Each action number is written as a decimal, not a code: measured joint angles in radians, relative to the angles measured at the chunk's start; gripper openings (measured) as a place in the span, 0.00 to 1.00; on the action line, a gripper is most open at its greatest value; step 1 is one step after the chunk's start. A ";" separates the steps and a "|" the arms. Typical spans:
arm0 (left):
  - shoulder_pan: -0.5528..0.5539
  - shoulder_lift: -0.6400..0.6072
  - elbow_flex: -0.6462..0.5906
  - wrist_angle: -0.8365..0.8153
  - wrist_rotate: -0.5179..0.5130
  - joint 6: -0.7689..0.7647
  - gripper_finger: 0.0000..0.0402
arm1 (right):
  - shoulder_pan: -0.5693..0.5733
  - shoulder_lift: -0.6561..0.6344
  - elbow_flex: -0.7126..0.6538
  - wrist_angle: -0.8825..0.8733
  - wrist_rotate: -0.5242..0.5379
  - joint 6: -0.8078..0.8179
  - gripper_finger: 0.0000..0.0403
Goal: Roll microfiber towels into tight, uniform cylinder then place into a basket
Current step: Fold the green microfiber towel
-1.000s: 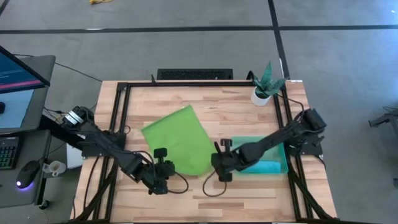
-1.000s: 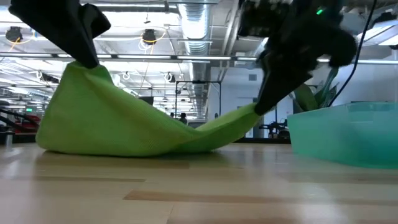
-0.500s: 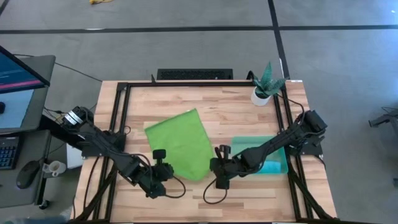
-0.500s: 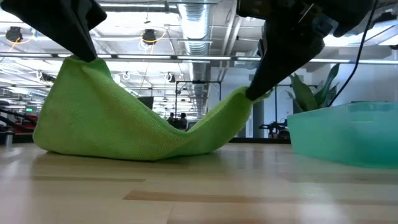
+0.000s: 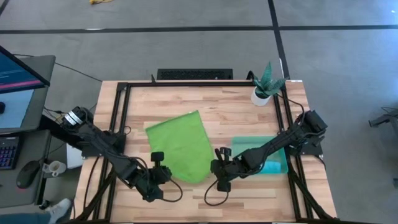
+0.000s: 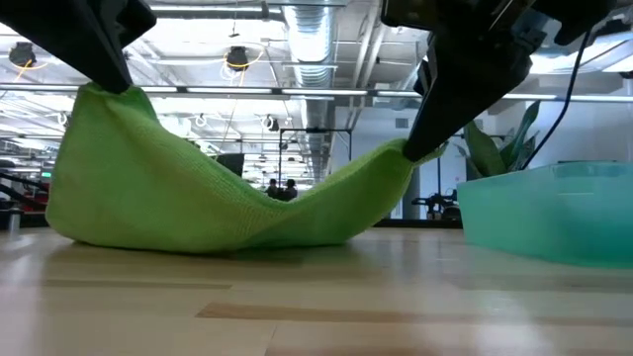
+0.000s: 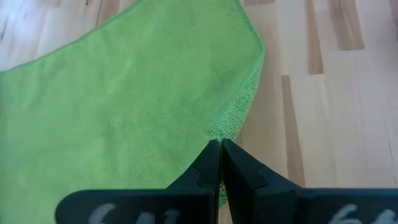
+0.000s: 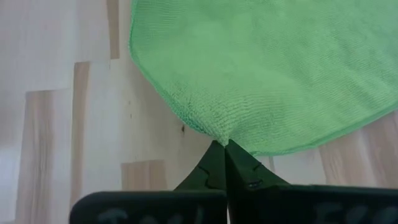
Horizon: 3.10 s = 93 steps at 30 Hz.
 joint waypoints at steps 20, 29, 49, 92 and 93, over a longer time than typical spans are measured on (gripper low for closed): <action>-0.048 0.000 0.000 -0.040 -0.048 -0.124 0.00 | 0.006 0.000 0.000 0.000 -0.133 0.059 0.02; -0.097 0.000 0.000 0.004 -0.071 -0.176 0.00 | 0.076 0.000 0.000 0.008 -0.135 0.084 0.01; -0.205 0.000 0.132 -0.241 -0.128 -0.227 0.00 | 0.111 0.001 0.232 -0.274 -0.241 0.114 0.01; 0.113 0.000 -0.100 -0.350 -0.245 -0.360 0.01 | -0.319 0.167 0.222 -0.408 -0.078 0.055 0.02; 0.114 0.000 -0.100 -0.350 -0.246 -0.357 0.01 | -0.322 0.167 0.221 -0.408 -0.079 0.055 0.02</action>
